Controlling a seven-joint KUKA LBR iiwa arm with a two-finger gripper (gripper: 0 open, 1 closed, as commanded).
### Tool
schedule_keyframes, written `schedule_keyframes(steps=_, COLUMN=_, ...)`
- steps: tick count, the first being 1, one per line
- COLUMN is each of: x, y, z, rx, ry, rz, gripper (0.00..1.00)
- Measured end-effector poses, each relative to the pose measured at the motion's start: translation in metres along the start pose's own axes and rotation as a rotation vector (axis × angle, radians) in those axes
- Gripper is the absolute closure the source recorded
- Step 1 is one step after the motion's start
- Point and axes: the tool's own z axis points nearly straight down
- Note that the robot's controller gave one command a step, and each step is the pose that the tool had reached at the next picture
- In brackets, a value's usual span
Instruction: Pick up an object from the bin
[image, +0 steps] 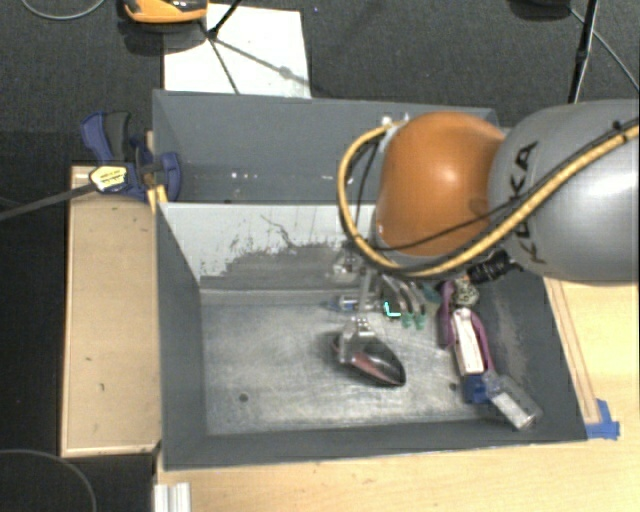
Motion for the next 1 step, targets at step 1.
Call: schedule_keyframes(steps=1, x=-0.0063, y=-0.0865, z=0.1492, rx=-0.003, ry=-0.011, rz=-0.005, gripper=0.0)
